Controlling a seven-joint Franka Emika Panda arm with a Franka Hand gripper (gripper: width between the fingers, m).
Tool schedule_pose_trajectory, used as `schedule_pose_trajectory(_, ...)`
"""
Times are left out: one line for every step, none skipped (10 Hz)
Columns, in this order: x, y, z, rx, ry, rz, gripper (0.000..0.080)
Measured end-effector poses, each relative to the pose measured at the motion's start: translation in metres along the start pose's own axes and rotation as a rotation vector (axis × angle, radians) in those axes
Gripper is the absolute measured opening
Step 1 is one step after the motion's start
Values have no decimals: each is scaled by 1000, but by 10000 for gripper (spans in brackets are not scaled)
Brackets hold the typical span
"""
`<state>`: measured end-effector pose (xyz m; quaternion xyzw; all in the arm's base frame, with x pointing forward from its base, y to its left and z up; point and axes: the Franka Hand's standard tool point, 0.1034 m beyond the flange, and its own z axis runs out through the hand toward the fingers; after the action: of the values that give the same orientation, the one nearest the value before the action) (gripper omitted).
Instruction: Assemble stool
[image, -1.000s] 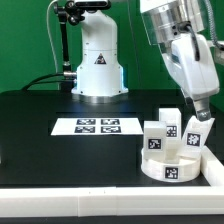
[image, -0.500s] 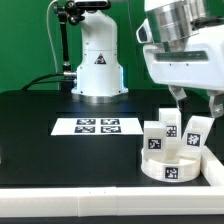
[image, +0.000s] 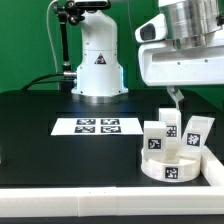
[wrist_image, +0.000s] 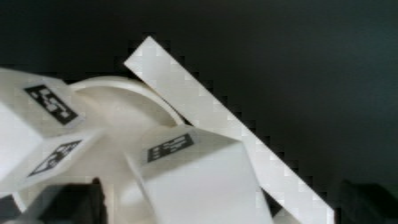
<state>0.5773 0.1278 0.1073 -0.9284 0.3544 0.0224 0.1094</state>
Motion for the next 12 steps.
schedule_pose_trajectory(0, 0, 0, -1, 0, -64, 648)
schedule_pose_trajectory(0, 0, 0, -4, 2, -118, 648)
schedule_pose_trajectory(-2, 0, 1, -29, 13, -286, 648)
schedule_pose_trajectory(-4, -1, 1, -48, 19, -421, 648)
schedule_pose_trajectory(-3, -1, 0, -52, 18, -540, 648)
schedule_pose_trajectory(-1, 0, 0, -70, 4, -704, 648)
schedule_pose_trajectory(1, -1, 0, -83, -8, -807, 648)
schedule_pose_trajectory(1, 0, 0, -83, -8, -840, 648)
schedule_pose_trajectory(2, 0, 0, -83, -10, -876, 648)
schedule_pose_trajectory(3, 1, 0, -89, -13, -968, 648)
schedule_pose_trajectory(2, 2, 1, -94, -16, -1045, 648)
schedule_pose_trajectory(0, 0, 5, -120, -14, -1159, 648)
